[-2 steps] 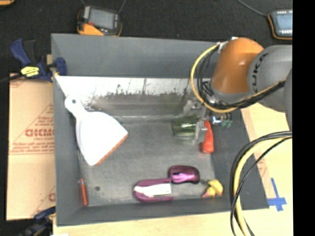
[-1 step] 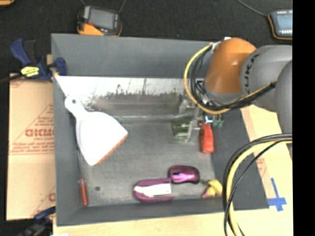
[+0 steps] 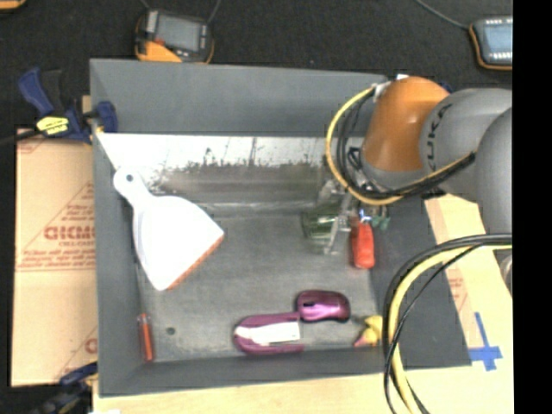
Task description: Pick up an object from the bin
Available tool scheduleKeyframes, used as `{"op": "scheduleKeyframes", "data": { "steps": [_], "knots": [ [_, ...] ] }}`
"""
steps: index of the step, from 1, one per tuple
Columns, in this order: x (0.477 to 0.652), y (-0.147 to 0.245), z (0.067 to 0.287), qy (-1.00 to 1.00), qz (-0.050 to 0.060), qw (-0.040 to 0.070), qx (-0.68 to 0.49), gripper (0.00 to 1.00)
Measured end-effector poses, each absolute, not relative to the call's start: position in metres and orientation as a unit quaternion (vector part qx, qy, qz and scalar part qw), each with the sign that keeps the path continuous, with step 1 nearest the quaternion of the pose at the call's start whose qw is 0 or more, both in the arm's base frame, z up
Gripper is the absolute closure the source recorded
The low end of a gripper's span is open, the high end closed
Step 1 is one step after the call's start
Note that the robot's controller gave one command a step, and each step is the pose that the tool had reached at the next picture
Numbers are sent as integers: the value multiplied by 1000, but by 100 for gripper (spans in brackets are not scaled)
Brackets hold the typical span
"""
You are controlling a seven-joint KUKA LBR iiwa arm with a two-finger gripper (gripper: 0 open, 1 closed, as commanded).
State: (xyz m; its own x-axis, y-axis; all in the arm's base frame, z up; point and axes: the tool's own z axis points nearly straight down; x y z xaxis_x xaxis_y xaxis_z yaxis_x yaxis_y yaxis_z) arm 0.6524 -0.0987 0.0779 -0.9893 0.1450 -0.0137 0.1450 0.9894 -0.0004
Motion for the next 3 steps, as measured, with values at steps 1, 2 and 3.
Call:
{"op": "scheduleKeyframes", "data": {
  "steps": [1,2,3],
  "knots": [
    [650,-103,71,999,-1,8,37,100],
    [650,-103,71,999,-1,8,37,100],
    [650,-103,79,999,-2,9,37,100]
  ]
}}
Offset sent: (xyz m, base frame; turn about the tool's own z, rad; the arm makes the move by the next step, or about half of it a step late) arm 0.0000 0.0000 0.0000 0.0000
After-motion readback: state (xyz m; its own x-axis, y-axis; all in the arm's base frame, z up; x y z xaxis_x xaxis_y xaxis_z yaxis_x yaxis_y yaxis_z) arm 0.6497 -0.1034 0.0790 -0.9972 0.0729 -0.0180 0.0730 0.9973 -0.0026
